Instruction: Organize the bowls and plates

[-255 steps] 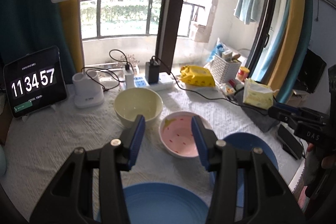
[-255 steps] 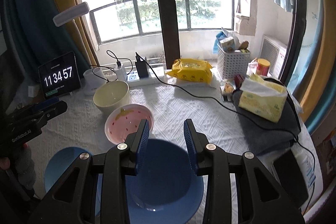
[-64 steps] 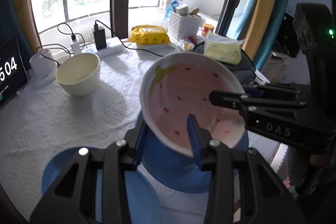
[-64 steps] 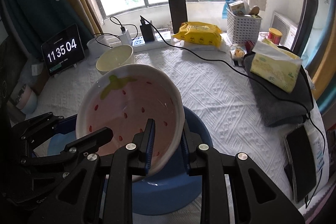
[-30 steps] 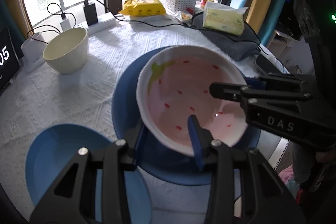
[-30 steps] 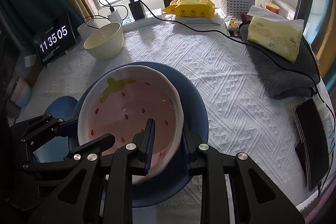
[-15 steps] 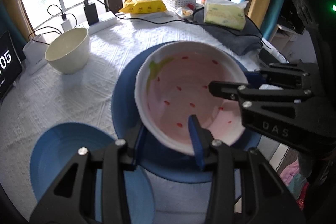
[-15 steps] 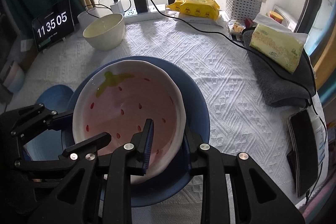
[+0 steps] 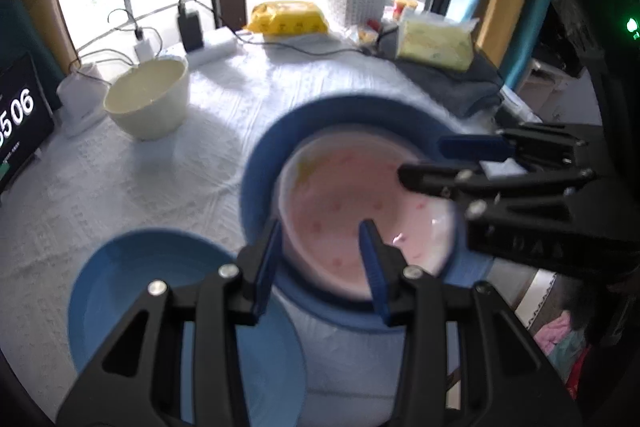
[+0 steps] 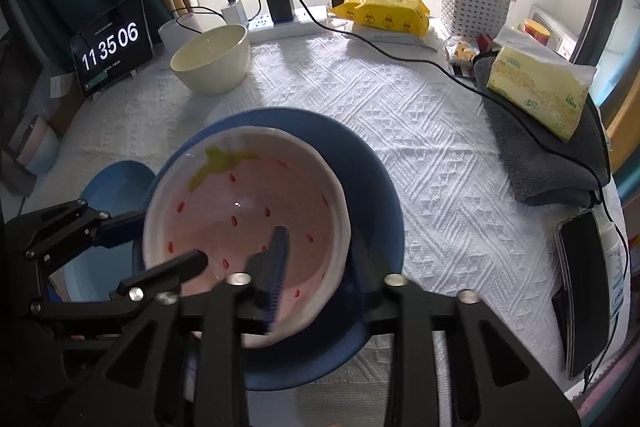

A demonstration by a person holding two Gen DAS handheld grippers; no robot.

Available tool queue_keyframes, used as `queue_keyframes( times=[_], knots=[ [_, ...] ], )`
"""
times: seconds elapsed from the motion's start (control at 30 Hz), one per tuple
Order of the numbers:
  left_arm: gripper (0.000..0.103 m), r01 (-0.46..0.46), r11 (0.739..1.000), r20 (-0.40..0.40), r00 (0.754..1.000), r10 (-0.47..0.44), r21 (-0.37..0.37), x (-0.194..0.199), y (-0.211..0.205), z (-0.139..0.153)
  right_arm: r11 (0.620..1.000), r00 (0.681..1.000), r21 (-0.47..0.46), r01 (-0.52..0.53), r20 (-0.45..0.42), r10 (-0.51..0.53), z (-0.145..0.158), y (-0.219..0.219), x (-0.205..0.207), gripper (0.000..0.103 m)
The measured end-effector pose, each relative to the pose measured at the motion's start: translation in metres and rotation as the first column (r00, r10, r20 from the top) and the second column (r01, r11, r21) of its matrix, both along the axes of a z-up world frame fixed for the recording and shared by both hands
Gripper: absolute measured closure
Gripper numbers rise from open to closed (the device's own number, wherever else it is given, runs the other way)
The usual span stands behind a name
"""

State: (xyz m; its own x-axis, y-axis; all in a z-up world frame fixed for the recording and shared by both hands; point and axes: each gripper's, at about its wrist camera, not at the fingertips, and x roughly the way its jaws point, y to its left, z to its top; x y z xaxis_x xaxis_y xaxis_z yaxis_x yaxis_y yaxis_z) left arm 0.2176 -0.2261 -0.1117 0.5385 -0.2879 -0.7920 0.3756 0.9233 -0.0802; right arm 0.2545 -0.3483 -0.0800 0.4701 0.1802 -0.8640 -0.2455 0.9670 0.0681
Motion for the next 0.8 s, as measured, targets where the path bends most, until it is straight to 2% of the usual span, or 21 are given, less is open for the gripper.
queue_keyframes(
  times=[0.03,0.13,0.67,0.73,0.8],
  knots=[
    [0.059,-0.009,1.000,0.008,1.000,0.009,0.005,0.000,0.000,0.002,1.000,1.000,-0.012,0.002,0.022,-0.002,0.004,0.001,-0.002,0.044],
    [0.059,-0.012,1.000,0.015,1.000,0.012,-0.003,0.001,0.003,0.005,1.000,0.999,-0.011,-0.001,0.051,0.002,0.014,0.003,-0.005,0.034],
    [0.054,-0.023,0.999,0.080,0.996,0.027,-0.044,0.004,0.033,0.028,1.000,0.995,-0.029,0.005,0.095,-0.002,0.038,0.012,0.002,0.034],
    [0.052,-0.021,0.999,0.091,0.996,0.024,-0.040,0.005,0.037,0.030,1.000,0.995,-0.026,0.002,0.100,0.001,0.041,0.015,0.003,0.034],
    [0.037,-0.032,0.998,0.098,0.995,0.036,-0.046,0.007,0.043,0.031,1.000,0.994,-0.027,-0.002,0.107,0.005,0.044,0.019,0.004,0.034]
  ],
)
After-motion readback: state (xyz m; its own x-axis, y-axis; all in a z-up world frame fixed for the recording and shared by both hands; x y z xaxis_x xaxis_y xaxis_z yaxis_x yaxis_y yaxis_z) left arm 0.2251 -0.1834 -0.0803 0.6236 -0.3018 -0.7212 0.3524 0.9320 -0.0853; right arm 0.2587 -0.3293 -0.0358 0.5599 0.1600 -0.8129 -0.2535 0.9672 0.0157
